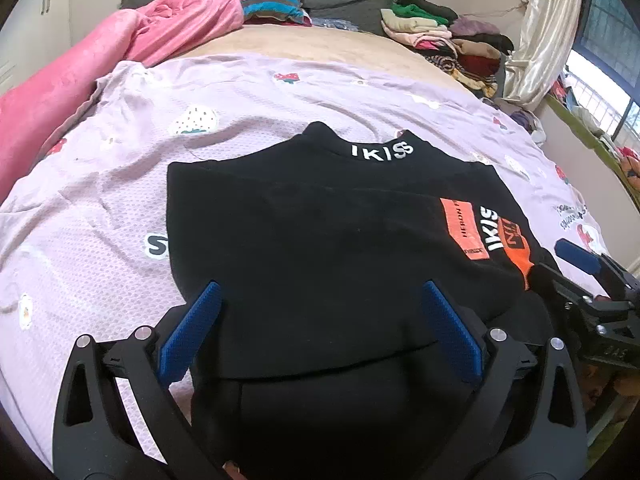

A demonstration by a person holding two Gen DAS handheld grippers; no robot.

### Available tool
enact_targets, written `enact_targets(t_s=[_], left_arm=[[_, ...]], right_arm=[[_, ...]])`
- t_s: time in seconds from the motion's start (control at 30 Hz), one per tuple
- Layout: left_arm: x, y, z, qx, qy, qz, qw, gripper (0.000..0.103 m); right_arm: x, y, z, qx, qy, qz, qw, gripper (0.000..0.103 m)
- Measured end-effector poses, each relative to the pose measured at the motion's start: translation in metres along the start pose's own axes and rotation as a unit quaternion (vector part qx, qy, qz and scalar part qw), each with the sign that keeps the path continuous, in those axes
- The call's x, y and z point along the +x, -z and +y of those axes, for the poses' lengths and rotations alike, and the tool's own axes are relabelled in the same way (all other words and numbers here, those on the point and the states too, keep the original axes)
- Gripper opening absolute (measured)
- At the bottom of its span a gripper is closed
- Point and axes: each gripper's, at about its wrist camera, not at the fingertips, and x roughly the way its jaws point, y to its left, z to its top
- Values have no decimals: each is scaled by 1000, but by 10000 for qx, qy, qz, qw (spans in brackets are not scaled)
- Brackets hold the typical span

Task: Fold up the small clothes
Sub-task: 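Withdraw the right gripper from the folded sweatshirt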

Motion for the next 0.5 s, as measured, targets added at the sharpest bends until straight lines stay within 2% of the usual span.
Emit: enact_targets(t_s=[0.2, 0.33, 0.5], left_arm=[[-2, 0, 1, -54, -87, 38, 9999, 93], [-2, 3, -1, -190, -16, 107, 9998, 93], [-18, 3, -13, -149, -63, -172, 9997, 93]], right_arm=[[-7, -2, -1, 18, 14, -72, 10000, 98], [-17, -4, -4, 68, 18, -155, 9999, 98], [-30, -3, -9, 116, 41, -255, 9996, 99]])
